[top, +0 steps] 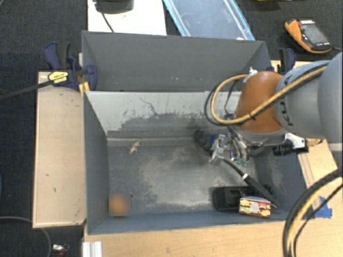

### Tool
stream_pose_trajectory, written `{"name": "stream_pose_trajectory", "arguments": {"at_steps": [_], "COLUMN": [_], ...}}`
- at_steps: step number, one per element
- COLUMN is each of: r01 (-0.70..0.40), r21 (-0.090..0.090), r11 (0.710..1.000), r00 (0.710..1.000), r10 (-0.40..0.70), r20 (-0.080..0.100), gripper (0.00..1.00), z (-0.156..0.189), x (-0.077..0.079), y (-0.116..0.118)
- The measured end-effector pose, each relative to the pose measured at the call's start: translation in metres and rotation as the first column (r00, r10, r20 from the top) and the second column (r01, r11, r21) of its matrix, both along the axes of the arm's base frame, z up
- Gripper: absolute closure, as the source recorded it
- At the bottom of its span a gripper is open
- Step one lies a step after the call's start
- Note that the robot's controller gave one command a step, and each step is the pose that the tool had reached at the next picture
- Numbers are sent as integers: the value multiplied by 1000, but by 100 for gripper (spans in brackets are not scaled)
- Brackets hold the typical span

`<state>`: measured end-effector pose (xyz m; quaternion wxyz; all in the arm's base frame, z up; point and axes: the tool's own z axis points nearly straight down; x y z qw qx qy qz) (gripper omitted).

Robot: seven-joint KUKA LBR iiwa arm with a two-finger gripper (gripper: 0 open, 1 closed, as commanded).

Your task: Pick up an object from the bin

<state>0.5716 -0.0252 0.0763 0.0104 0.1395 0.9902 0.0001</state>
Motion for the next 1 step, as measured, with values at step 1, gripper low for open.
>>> {"name": "stream_pose_trajectory", "arguments": {"at_steps": [1], "r01": [37], "r21": [3], "r11": [999], "r00": [999], "r10": [-37], "r20": [-5], "gripper": [100], "z": [-1], "x": [2], "y": [-1]}}
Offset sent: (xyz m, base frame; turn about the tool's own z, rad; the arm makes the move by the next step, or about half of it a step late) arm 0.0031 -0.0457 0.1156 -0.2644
